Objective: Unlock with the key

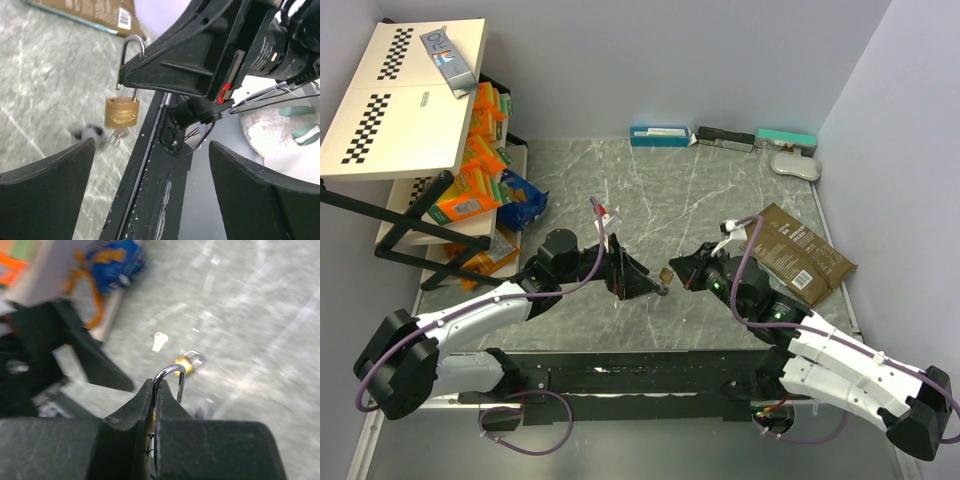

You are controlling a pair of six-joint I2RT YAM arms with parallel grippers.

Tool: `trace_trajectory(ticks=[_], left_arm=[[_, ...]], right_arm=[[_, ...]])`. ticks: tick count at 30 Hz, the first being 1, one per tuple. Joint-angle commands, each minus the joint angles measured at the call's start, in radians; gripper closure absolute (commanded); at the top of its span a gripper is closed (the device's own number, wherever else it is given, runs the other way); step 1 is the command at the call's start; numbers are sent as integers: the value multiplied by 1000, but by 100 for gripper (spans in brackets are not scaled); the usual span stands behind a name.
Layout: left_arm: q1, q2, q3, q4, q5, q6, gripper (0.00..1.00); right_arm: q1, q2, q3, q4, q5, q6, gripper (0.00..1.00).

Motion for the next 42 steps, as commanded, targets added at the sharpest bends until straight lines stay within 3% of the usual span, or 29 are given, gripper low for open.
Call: trace_trajectory(ticks=[1, 7, 12, 29, 33, 38, 42], left_arm=[[1, 6, -11, 37, -47, -6, 1], [2, -49, 38, -130, -133, 28, 1], [1, -101, 54, -241, -184, 72, 1], [1, -80, 25, -232, -212, 54, 0], [1, -81, 10, -221, -233, 63, 1], [2, -66, -59, -106, -250, 57, 1], [4, -6, -88, -22, -236, 15, 1]], right_arm=[[-2, -28, -38, -81, 130, 6, 100], [-2, 27, -76, -139, 230, 14, 100], [-2, 165, -43, -156, 283, -11, 100], [-2, 624, 194, -127, 307, -152, 100], [-2, 650, 212, -77, 258, -170, 100], [-19, 589, 149, 49, 91, -212, 100], [-104, 608, 120, 103, -55, -221, 100]])
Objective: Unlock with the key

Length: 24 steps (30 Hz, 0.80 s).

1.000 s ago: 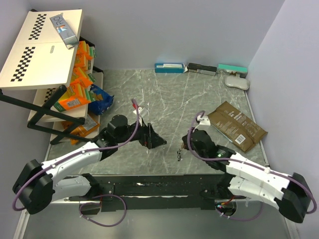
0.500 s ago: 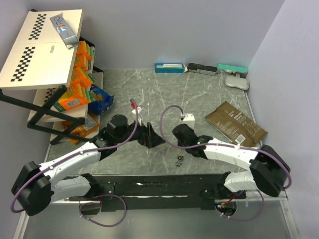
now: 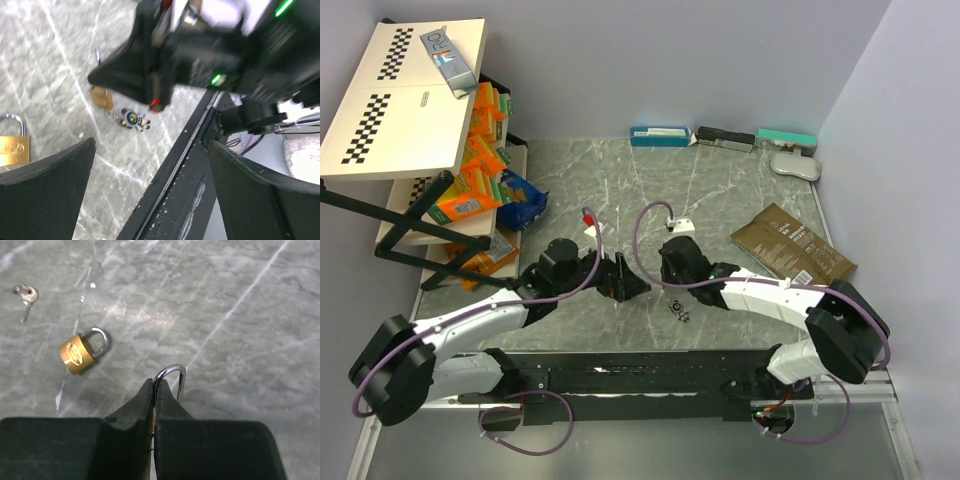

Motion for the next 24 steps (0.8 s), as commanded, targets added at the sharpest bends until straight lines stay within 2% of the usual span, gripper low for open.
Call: trace_trajectory(ticks=[1, 16, 20, 24], left_arm=[[3, 68, -21, 150, -2, -44, 0], [2, 217, 49, 122, -36, -4, 1], [2, 286, 35, 202, -23, 0, 1], [2, 355, 8, 376, 17, -41, 1]], right_arm=[[-91, -11, -38, 143, -180, -28, 100], [-125, 113, -6, 118, -186, -71, 100], [-132, 52, -27, 148, -252, -48, 100], [-146, -31, -41, 143, -312, -24, 100]])
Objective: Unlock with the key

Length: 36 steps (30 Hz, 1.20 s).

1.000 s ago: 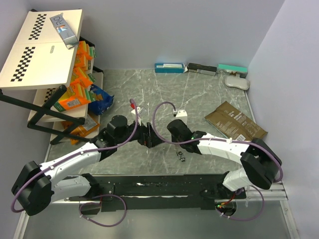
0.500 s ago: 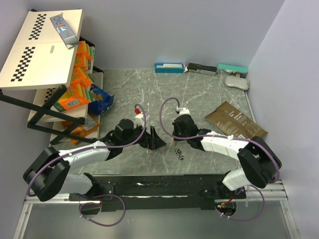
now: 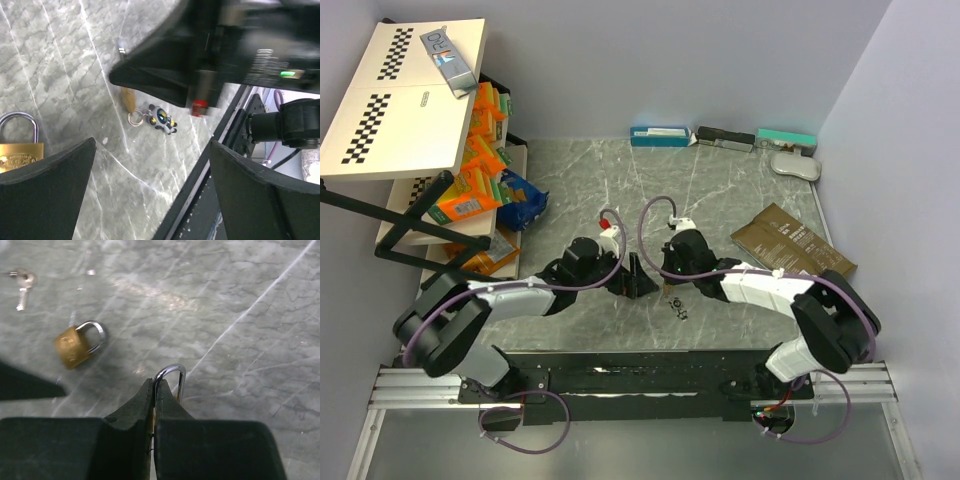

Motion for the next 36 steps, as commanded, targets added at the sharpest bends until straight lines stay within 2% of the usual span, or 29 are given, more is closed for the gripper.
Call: trace_trajectory(ticks=[1, 7, 12, 17, 20, 23, 24, 29, 36], left_arm=[[1, 48, -16, 223, 31, -32, 1], [1, 105, -21, 350, 0, -71, 0], [1, 145, -58, 533, 75, -127, 3], [-14, 154, -24, 554, 106, -115, 9], [-37, 186, 14, 544, 144, -107, 15], [-46, 211, 24, 587, 175, -125, 23], [-46, 215, 24, 608, 176, -133, 29], [-52, 238, 37, 650, 192, -163, 42], [-65, 258, 42, 673, 190, -182, 67]], right_arm=[[-22, -131, -18, 38, -105, 33, 100], [-82, -268, -73, 63, -239, 87, 100], [-114, -383, -99, 55, -346, 109, 100], [-128, -470, -96, 23, -406, 112, 100], [-131, -496, -92, 8, -432, 118, 100], [-135, -518, -90, -6, -443, 119, 100], [-138, -522, -89, -11, -445, 118, 100], [-148, -538, -90, -18, -460, 119, 100], [-160, -524, -99, -14, -455, 116, 100]])
